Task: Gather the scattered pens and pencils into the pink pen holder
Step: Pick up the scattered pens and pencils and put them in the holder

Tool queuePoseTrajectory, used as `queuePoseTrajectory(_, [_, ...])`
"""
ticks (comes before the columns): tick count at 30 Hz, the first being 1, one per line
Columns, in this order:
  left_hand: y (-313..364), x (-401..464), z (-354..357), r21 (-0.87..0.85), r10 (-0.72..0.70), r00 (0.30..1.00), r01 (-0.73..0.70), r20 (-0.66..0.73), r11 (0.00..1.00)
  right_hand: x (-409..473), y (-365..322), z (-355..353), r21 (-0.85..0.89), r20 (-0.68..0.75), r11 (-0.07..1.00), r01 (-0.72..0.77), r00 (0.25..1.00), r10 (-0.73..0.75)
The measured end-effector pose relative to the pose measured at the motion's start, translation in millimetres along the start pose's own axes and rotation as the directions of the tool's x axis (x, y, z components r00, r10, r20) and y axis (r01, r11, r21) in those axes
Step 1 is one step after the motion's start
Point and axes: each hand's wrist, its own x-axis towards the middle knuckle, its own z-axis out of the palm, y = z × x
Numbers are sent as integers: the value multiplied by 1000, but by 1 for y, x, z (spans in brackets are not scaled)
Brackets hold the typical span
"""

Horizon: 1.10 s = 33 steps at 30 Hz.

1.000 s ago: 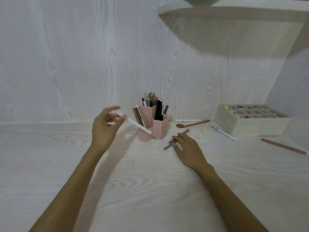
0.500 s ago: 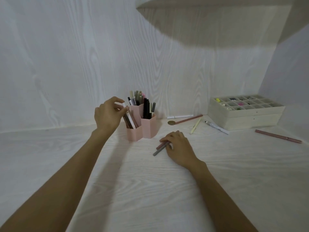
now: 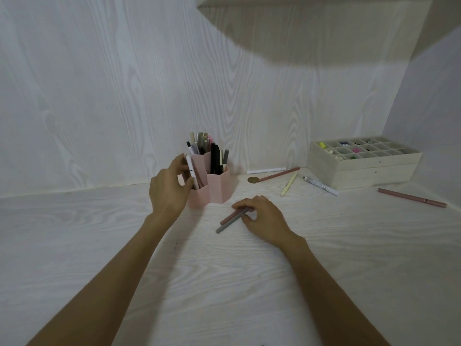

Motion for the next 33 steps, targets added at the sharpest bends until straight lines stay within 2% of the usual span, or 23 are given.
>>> queuePoseTrajectory(2, [4,-13,1,-5,14,998,-14,-57,1000,0,-2,-1,1,0,1000,10,1000,-10])
queuePoseTrajectory(4, [7,-28,3,-14,30,999,-30,-46,999,-1,-5,-2,-9,-12,999,36,999,-36])
queuePoseTrajectory(8, [9,-62,9,-21,47,978,-43,204,999,-4,-13,-5,8,-18,999,51,999,-50])
queuePoseTrajectory(10, [4,-73,13,26,47,940,-60,339,998,-4,-17,-7,-53,10,998,46,999,-46])
queuePoseTrajectory(12, [-3,-76,15,5,47,916,-54,399,999,-5,-21,-7,-146,60,988,53,997,-45])
queuePoseTrajectory(14, [-10,-74,14,-20,41,912,-36,407,999,-7,-26,-6,-199,115,978,58,993,-36])
queuePoseTrajectory(18, [-17,-71,11,-71,34,902,-3,431,997,-11,-27,-10,-138,237,989,50,971,-16])
queuePoseTrajectory(21, [-28,-66,0,-67,-22,900,56,435,996,-13,-18,-24,-108,317,994,0,948,35])
queuePoseTrajectory(24, [-48,-57,-22,0,-140,889,155,436,988,-15,-2,-37,-105,199,990,-93,974,112])
queuePoseTrajectory(26, [-64,-51,-41,5,-227,840,258,492,966,-17,4,-41,-99,121,988,-121,984,133])
queuePoseTrajectory(29, [-76,-45,-61,-15,-272,748,353,605,935,-20,4,-36,-144,53,984,-101,993,110])
queuePoseTrajectory(31, [-69,-46,-57,31,-280,764,323,581,946,-20,-4,-26,-236,22,971,-40,999,46])
queuePoseTrajectory(33, [-53,-52,-41,92,-258,842,245,473,965,-20,-16,-14,-302,53,952,41,998,-26])
